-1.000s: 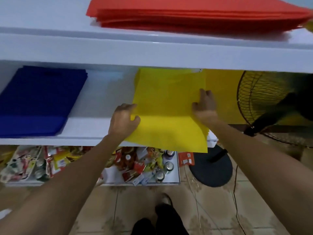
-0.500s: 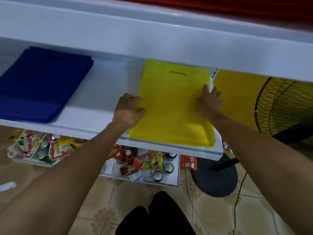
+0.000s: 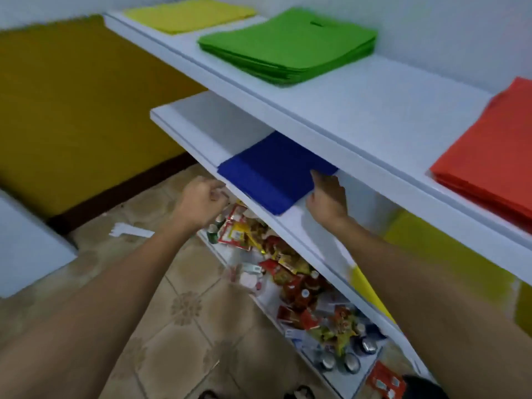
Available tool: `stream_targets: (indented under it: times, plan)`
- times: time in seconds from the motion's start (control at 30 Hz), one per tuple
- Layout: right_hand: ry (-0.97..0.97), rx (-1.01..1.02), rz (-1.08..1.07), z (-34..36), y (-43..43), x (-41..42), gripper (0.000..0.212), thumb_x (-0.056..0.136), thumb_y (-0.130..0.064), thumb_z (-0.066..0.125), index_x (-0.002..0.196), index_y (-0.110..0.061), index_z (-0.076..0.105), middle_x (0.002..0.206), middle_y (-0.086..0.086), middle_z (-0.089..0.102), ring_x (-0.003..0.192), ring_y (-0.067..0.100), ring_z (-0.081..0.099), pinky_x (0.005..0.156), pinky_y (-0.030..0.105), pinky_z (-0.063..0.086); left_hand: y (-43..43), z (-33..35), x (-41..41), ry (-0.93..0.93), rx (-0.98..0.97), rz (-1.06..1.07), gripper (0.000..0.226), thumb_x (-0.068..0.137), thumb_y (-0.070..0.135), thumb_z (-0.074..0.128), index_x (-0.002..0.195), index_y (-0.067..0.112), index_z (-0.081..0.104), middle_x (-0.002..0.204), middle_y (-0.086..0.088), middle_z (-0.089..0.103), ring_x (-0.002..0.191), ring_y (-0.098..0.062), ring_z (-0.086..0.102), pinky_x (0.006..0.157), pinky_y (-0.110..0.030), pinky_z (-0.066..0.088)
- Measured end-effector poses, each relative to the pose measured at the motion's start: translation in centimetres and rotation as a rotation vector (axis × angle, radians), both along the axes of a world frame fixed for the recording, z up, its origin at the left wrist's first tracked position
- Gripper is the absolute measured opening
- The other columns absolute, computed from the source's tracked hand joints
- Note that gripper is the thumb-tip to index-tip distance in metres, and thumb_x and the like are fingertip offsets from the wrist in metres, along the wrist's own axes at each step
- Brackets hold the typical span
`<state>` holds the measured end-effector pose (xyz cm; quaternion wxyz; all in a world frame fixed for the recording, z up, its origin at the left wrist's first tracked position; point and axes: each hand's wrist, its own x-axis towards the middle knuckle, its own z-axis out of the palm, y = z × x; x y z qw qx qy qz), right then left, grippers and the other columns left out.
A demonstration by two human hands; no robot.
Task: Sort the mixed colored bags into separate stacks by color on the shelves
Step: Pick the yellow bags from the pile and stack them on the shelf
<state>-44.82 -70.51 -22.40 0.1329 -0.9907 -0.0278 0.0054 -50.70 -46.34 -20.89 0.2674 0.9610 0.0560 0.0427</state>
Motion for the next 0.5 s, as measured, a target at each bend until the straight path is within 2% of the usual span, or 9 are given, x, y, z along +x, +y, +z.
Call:
stream_targets:
  times: [0.07,0.13,0.17,0.3,0.5]
  plan:
    - [-0.069,0.045,0.205,1.3,7.3,0.3,0.054,0.088,-0.005,0.044,0.141,-0.007,0.034,0.137,0.013,0.047,0.123,0.031,0.042,0.094,0.041,0.040,5.1,2.3,-1.9,-0.035,0.043,0.088,0.037,0.086,0.017,0.055,0.122,0.013,0.060,0.115,-0.007,0.056,0.109,-0.026,0.053,0.090,-0.032,0.041]
    - [-0.122,0.122,0.366,3.4,14.2,0.0,0.041,0.086,-0.003,0.044,0.127,-0.004,0.045,0.123,0.014,0.055,0.112,0.032,0.049,0.086,0.041,0.046,10.3,4.4,-3.9,-0.068,0.083,0.177,0.037,0.088,0.020,0.055,0.125,0.015,0.057,0.118,-0.010,0.053,0.110,-0.026,0.051,0.090,-0.033,0.040]
    - [-0.149,0.148,0.417,4.4,17.1,0.1,0.039,0.086,-0.003,0.045,0.125,-0.006,0.046,0.120,0.014,0.056,0.110,0.033,0.051,0.086,0.042,0.046,12.7,5.3,-4.8,-0.090,0.098,0.212,0.037,0.089,0.022,0.054,0.125,0.016,0.056,0.118,-0.010,0.053,0.110,-0.025,0.051,0.089,-0.033,0.040]
    - [-0.195,0.214,0.570,8.7,27.4,-0.4,0.053,0.090,-0.007,0.044,0.141,-0.008,0.033,0.134,0.014,0.047,0.122,0.031,0.044,0.098,0.043,0.039,21.1,8.7,-7.7,-0.137,0.131,0.349,0.038,0.090,0.027,0.053,0.127,0.021,0.054,0.119,-0.008,0.050,0.112,-0.024,0.049,0.088,-0.035,0.041]
    - [-0.219,0.295,0.660,12.0,35.8,0.7,0.056,0.092,-0.009,0.041,0.146,-0.011,0.026,0.143,0.012,0.039,0.131,0.028,0.036,0.102,0.041,0.037,28.3,11.9,-8.5,-0.235,0.169,0.431,0.036,0.090,0.026,0.054,0.126,0.025,0.055,0.116,-0.005,0.051,0.109,-0.021,0.049,0.088,-0.032,0.040]
